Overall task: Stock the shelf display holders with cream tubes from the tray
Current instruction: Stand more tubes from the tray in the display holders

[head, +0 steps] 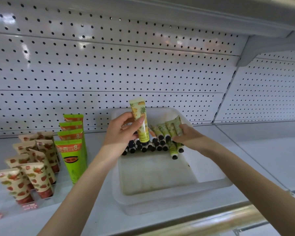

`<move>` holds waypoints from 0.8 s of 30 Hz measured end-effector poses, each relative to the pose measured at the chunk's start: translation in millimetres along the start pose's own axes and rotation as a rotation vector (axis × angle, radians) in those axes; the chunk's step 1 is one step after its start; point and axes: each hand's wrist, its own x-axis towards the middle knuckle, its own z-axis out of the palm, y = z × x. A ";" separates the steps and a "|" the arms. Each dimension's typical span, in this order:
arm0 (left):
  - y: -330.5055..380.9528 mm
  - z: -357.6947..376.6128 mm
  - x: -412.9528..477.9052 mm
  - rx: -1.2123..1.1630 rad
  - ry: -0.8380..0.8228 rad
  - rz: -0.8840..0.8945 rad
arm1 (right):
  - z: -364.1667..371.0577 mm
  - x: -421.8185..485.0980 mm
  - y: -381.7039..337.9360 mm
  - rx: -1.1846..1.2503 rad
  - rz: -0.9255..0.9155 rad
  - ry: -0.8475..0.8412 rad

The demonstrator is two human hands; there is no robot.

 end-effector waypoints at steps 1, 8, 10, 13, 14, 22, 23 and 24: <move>0.1 0.7 0.2 -0.006 -0.004 -0.001 | 1.7 4.9 -0.9 -0.066 -0.004 0.022; -0.9 -3.5 2.5 -0.015 -0.017 -0.022 | 14.5 44.7 6.4 -0.531 -0.106 0.236; -1.3 -6.4 2.9 -0.013 -0.022 -0.030 | 16.9 51.1 6.4 -0.580 -0.106 0.262; -2.9 -10.5 3.6 -0.006 -0.026 -0.038 | 15.6 55.8 1.4 -0.537 -0.074 0.227; -3.4 -11.6 3.8 -0.002 -0.027 -0.038 | 14.2 55.7 -1.4 -0.508 -0.064 0.206; -0.6 -16.9 3.4 0.022 -0.021 -0.027 | 1.6 56.3 -6.6 -0.139 -0.027 0.203; 0.9 -17.6 3.3 0.031 -0.021 -0.023 | -0.4 54.6 -6.6 -0.056 -0.037 0.208; 2.5 -18.3 3.2 0.038 -0.022 -0.020 | -2.9 51.5 -6.9 0.039 -0.043 0.209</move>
